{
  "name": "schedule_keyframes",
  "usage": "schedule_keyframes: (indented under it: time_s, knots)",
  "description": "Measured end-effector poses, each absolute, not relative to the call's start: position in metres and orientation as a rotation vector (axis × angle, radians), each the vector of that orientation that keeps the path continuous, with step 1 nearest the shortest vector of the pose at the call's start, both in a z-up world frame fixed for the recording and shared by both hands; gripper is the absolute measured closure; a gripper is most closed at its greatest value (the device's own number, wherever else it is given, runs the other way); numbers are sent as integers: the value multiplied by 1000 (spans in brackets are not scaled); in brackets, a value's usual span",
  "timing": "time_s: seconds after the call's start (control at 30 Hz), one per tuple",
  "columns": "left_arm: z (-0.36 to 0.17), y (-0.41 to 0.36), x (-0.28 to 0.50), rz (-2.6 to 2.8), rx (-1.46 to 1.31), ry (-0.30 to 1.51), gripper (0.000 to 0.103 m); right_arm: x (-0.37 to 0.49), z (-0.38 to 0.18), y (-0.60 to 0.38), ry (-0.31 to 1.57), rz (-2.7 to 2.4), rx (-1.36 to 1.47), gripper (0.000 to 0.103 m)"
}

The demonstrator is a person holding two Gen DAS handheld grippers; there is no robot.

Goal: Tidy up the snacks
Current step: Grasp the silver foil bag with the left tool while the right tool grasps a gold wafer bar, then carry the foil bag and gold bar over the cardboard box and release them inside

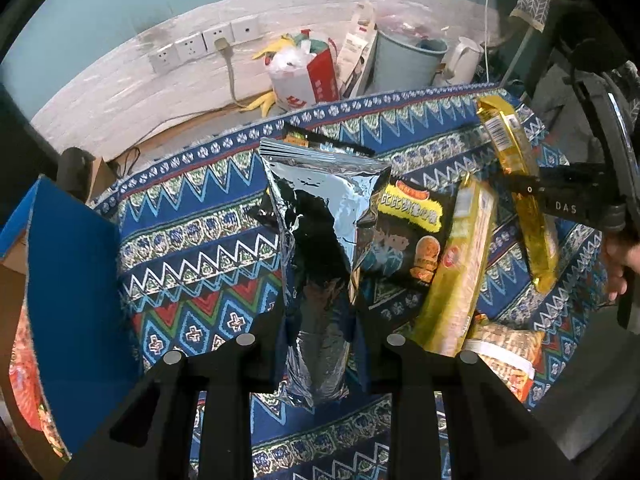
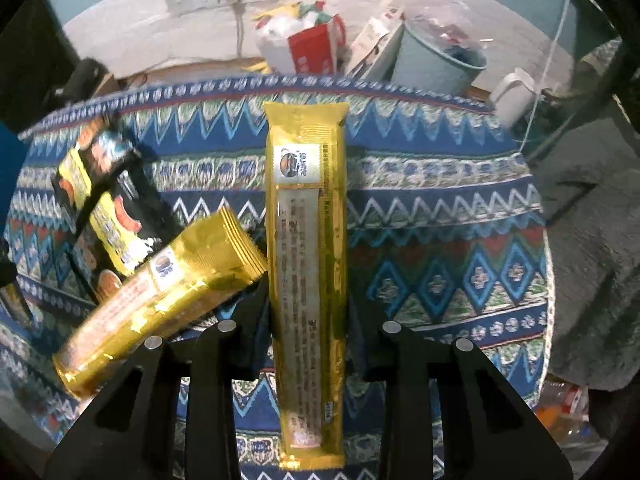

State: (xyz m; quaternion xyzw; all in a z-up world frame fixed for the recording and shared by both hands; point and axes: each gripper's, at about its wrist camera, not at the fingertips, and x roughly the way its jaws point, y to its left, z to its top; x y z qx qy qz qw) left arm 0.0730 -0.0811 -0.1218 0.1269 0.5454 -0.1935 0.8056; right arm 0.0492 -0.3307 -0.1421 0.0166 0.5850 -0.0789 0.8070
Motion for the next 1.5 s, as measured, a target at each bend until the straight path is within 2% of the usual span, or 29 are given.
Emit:
schedule_keyframes:
  time_s: [0.9,1.5]
  knots:
    - [-43,-32,51,-306,208,1008,76,32,-27,-279,934,-93,9,74]
    - [-10,35,36,-197,136,927,76,38,34,-190,841,110,-7,74]
